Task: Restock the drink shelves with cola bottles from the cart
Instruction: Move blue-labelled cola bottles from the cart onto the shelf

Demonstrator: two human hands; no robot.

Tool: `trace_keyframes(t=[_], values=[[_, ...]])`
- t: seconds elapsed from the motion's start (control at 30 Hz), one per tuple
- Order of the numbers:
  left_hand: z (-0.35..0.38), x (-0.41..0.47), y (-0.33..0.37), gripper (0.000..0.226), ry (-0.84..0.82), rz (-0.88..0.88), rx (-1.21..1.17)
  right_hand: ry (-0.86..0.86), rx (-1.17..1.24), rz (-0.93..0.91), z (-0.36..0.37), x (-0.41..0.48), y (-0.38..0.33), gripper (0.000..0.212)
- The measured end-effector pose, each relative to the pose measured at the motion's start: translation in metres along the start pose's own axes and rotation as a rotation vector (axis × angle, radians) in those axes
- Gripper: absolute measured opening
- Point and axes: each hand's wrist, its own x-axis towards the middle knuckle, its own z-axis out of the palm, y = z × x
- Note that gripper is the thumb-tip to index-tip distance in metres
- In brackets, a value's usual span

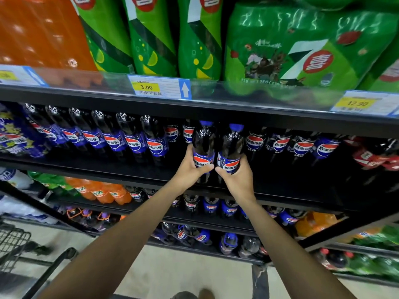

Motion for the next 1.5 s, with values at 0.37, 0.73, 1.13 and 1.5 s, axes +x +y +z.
trace_keyframes(t=[0.37, 0.73, 1.13, 1.5], values=[[-0.012, 0.005, -0.007, 0.059, -0.055, -0.002, 0.079, -0.056, 0.008, -0.005, 0.006, 0.010, 0.004, 0.074], [0.003, -0.011, -0.044, 0.066, 0.084, -0.041, 0.142, -0.152, -0.079, 0.051, -0.006, -0.003, 0.048, 0.062], [-0.022, -0.003, -0.055, 0.063, 0.293, -0.019, 0.428, -0.157, -0.148, 0.026, 0.031, 0.006, 0.032, 0.063], [-0.015, -0.010, -0.055, 0.063, 0.539, 0.058, 0.516, -0.144, -0.171, -0.004, 0.051, 0.012, 0.030, 0.059]])
